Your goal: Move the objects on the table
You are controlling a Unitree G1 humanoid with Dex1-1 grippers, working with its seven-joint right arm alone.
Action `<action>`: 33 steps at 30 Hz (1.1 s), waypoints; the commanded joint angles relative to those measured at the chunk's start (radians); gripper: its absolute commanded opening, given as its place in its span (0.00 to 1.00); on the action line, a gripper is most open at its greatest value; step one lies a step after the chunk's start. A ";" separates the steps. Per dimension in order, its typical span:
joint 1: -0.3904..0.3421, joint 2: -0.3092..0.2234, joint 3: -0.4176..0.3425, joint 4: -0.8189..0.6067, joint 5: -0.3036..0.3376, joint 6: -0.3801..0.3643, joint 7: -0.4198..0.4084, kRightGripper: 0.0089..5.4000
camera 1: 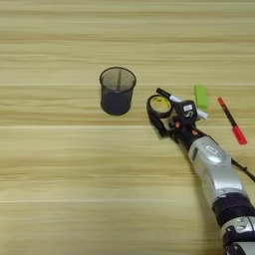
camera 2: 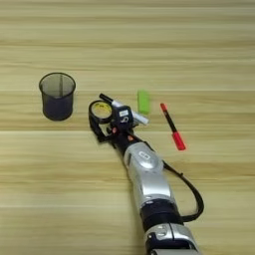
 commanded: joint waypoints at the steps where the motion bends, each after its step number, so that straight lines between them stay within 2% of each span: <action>1: -0.043 -0.009 -0.005 -0.056 0.010 -0.005 -0.006 0.74; 15: -0.021 -0.006 0.001 -0.099 0.006 0.005 -0.003 0.74; 23: 0.077 0.007 0.047 -0.255 -0.002 0.057 0.006 0.74; 33: 0.221 0.000 0.158 -0.475 -0.032 0.144 0.048 0.74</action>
